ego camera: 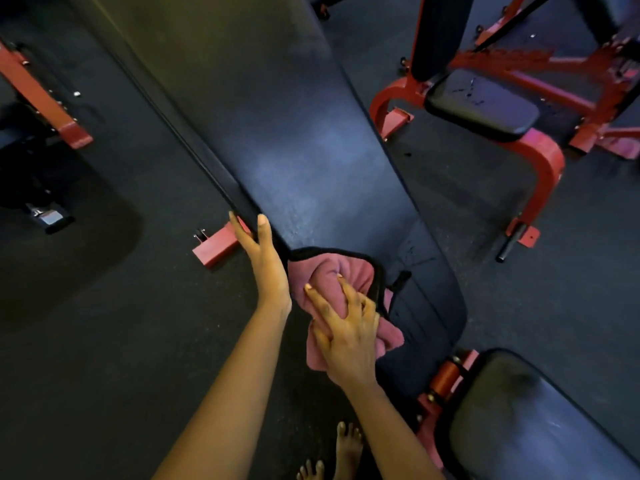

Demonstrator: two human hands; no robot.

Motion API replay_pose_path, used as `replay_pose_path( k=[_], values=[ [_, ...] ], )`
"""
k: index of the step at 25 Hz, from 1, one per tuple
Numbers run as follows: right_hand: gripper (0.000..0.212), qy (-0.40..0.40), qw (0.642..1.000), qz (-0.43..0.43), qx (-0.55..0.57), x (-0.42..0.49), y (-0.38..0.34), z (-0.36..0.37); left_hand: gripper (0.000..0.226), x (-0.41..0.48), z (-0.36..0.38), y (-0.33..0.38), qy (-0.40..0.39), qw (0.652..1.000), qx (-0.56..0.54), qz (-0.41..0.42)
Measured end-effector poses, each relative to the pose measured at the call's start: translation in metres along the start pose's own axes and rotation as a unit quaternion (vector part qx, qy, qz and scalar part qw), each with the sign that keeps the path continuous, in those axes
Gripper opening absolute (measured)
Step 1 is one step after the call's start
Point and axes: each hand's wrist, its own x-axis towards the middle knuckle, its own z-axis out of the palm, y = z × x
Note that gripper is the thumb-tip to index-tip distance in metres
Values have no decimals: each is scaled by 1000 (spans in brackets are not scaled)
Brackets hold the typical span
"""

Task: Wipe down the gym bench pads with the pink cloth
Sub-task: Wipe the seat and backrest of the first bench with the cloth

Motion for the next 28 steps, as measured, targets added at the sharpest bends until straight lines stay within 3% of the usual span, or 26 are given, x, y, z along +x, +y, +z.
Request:
replay_pose_path(
  k=[4,9,15,18,21,28],
  values=[
    [48,4,1000,-9,3,5,20,-3,82,-41,-9,-50,-34,996,77,-4],
    [49,41,989,137,33,47,99,-6,76,-60,17,-68,46,987,137,71],
    [60,76,962,246,86,74,173,-2,86,-42,11,-101,57,990,94,83],
    [51,85,950,279,111,71,167,-5,89,-41,13,-100,47,991,91,81],
    [47,104,959,246,95,27,118,0,89,-45,13,-95,39,991,92,86],
    [52,15,993,105,42,-106,44,29,93,-64,2,-107,-16,988,129,86]
  ],
)
